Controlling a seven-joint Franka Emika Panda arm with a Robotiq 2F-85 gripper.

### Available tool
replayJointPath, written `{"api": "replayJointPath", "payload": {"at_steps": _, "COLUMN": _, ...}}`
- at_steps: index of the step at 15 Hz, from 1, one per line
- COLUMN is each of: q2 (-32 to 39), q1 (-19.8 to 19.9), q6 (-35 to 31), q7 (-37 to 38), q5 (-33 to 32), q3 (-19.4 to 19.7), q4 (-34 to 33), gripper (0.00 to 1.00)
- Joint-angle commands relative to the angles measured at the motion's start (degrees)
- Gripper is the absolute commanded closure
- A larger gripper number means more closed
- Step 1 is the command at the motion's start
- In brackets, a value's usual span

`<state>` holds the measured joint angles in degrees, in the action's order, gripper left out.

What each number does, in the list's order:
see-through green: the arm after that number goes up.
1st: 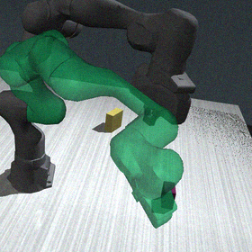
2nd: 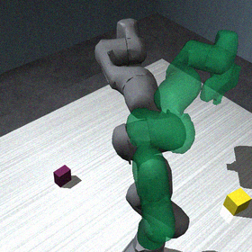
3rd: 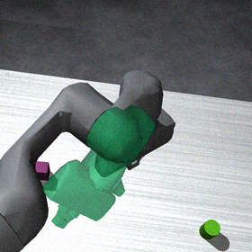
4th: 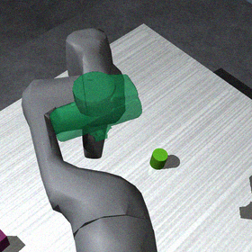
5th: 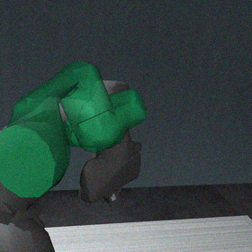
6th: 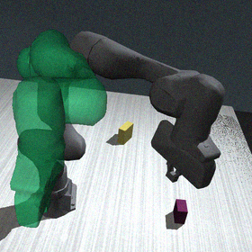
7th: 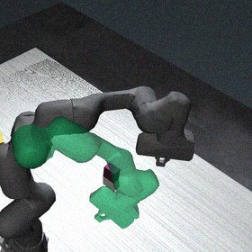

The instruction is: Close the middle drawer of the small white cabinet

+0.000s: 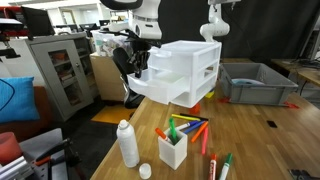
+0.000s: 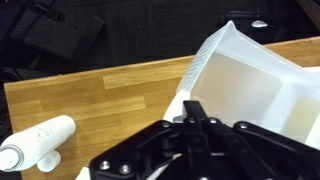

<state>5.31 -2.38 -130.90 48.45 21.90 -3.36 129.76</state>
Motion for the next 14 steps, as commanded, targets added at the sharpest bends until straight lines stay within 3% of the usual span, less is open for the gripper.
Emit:
{"api": "replayJointPath", "payload": {"at_steps": 1, "q2": 0.4, "q1": -0.8, "q6": -0.5, "q7": -1.5, "q5": -0.3, "q3": 0.1, "q4": -0.8, "gripper": 1.00}}
{"api": "replayJointPath", "payload": {"at_steps": 9, "q2": -12.1, "q1": -1.7, "q6": 0.7, "q7": 1.9, "q5": -1.2, "q3": -0.7, "q4": 9.1, "gripper": 1.00}}
{"api": "replayJointPath", "payload": {"at_steps": 14, "q2": -9.9, "q1": -1.7, "q6": -2.4, "q7": 0.9, "q5": -1.6, "q3": -1.4, "q4": 11.9, "gripper": 1.00}}
